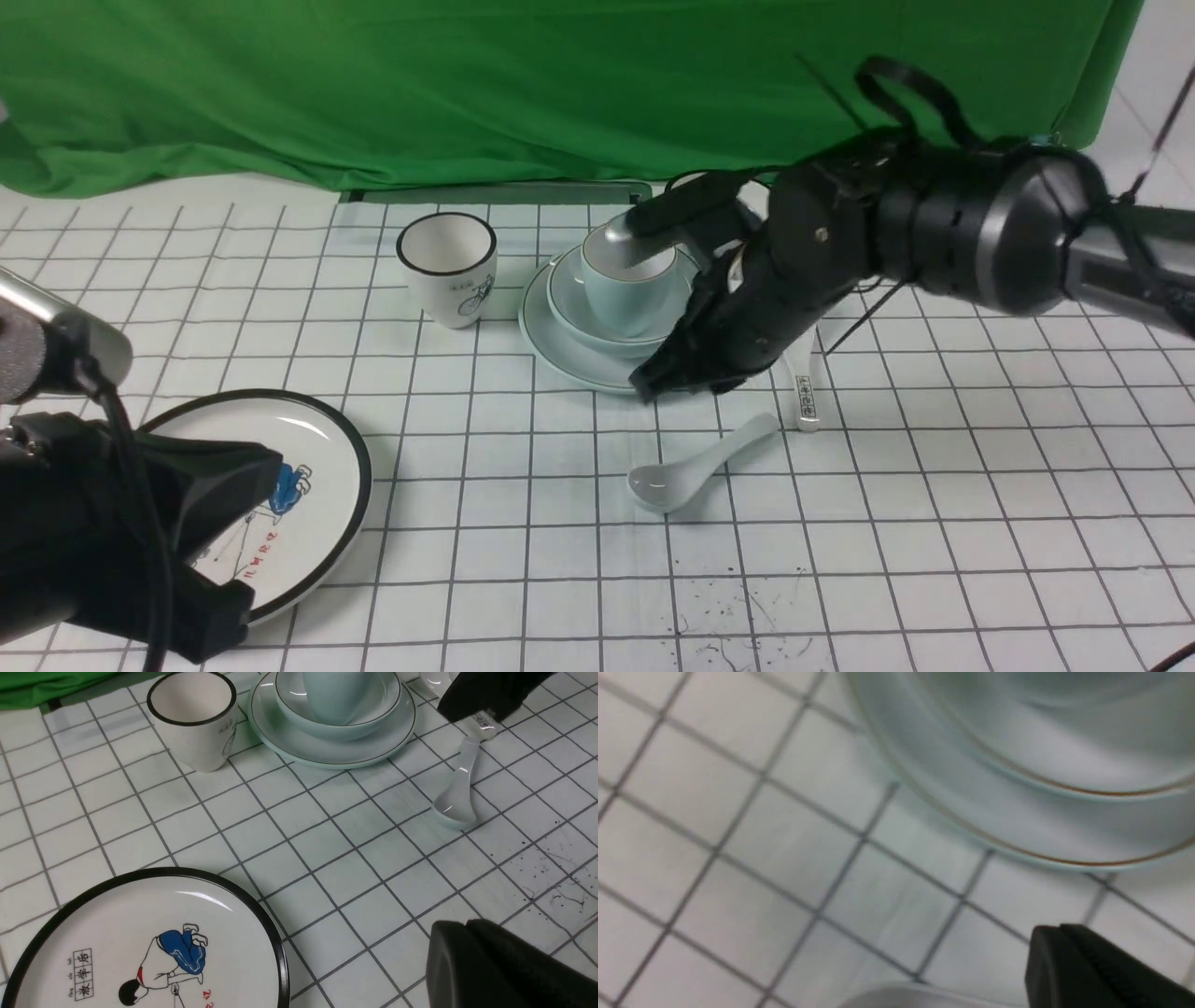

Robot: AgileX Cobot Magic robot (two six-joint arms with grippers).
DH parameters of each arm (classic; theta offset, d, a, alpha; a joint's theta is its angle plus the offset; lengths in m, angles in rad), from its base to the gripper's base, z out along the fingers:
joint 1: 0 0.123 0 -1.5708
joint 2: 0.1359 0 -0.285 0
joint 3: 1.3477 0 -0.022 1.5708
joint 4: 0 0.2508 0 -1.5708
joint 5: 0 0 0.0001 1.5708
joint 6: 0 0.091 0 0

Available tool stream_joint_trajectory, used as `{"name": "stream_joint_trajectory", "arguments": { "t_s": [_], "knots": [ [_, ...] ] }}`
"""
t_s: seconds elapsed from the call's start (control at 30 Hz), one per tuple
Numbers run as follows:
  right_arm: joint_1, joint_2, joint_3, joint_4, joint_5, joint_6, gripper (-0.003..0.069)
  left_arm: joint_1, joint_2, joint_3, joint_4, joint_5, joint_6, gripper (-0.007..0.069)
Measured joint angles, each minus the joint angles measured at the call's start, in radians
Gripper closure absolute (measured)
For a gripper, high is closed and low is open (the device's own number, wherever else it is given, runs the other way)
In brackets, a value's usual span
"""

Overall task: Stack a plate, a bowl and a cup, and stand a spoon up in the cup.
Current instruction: Use the right arm to grab a blue soup spoon

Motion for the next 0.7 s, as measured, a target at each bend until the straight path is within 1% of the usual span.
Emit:
{"name": "stream_joint_trajectory", "arguments": {
  "t_s": [0.03,0.13,0.3,0.4,0.5,0.57,0.63,0.7],
  "knots": [
    [0.021,0.018,0.000,0.004,0.001,-0.010,0.0652,0.000,0.000,0.000,0.000,0.000,0.000,0.0661],
    [0.042,0.062,0.000,0.021,0.000,-0.021,0.0652,0.000,0.000,0.000,0.000,0.000,0.000,0.0661],
    [0.043,0.101,-0.001,0.050,0.023,-0.059,0.0652,0.000,0.000,0.000,0.000,0.001,-0.008,0.0661],
    [0.043,0.096,-0.009,0.042,0.111,-0.088,0.0652,0.000,0.000,0.000,0.000,0.012,-0.013,0.0661],
    [0.043,0.083,-0.009,-0.004,0.218,-0.097,0.0652,0.000,0.000,0.000,0.000,0.014,-0.014,0.0661],
    [0.043,0.064,-0.008,-0.046,0.257,-0.083,0.0651,0.000,0.000,0.000,0.003,0.014,-0.015,0.0661],
    [0.039,0.032,-0.008,-0.068,0.259,-0.037,0.0643,0.000,0.000,0.000,0.006,0.014,-0.015,0.0661],
    [0.025,-0.003,-0.008,-0.070,0.251,0.018,0.0612,0.000,0.000,0.000,0.008,0.014,-0.015,0.0661]
  ]
}}
